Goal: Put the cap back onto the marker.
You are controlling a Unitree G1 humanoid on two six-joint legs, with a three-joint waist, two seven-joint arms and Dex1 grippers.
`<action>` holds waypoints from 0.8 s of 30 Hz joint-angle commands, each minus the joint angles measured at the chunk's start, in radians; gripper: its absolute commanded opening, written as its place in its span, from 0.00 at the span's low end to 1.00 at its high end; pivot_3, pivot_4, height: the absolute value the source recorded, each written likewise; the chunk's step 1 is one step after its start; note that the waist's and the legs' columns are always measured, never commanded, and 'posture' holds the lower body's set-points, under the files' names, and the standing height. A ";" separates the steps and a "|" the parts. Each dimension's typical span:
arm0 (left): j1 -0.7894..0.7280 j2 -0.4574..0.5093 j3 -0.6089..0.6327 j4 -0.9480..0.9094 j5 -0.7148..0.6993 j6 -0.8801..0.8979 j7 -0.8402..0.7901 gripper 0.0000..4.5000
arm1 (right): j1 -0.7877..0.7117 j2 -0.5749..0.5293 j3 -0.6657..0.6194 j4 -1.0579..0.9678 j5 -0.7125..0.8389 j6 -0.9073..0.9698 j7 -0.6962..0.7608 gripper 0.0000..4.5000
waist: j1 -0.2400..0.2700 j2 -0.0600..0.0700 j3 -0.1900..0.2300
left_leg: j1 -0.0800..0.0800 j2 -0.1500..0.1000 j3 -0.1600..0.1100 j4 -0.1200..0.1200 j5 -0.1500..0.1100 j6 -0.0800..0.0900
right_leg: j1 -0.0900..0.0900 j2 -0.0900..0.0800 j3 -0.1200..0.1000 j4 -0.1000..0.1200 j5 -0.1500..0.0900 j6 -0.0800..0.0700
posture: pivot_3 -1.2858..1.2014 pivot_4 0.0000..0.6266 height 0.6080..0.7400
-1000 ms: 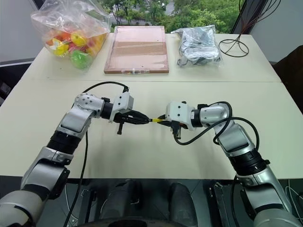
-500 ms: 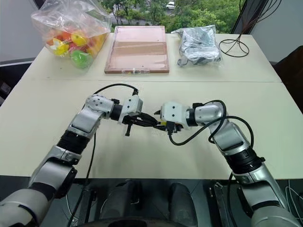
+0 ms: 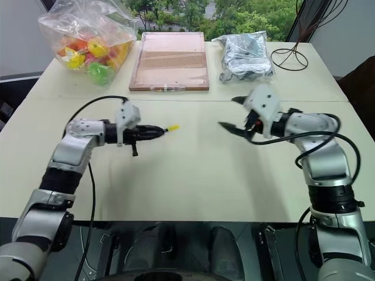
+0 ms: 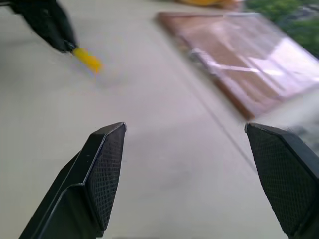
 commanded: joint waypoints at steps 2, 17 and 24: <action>0.104 -0.037 0.165 -0.182 -0.050 0.127 0.264 0.00 | 0.055 0.030 -0.056 0.009 -0.004 -0.014 -0.120 0.87 | -0.002 0.000 0.000 | 0.000 0.000 0.000 0.000 0.000 0.000 | 0.000 0.000 0.000 0.000 0.000 0.000 | 0.52 0.24 1.00; 0.336 -0.219 0.308 -0.393 -0.110 0.222 0.659 0.00 | 0.086 0.193 -0.054 0.043 0.006 -0.044 -0.361 0.87 | 0.000 0.000 0.000 | 0.001 0.000 0.000 -0.001 0.001 -0.001 | 0.001 0.000 0.000 0.000 0.000 0.000 | 0.52 0.24 1.00; 0.353 -0.246 0.297 -0.361 -0.129 0.174 0.699 0.81 | 0.094 0.195 -0.045 0.060 0.002 -0.062 -0.370 0.89 | -0.001 0.000 0.000 | 0.001 0.000 0.000 -0.001 0.000 -0.001 | 0.001 0.000 0.000 0.000 0.000 0.000 | 0.52 0.24 1.00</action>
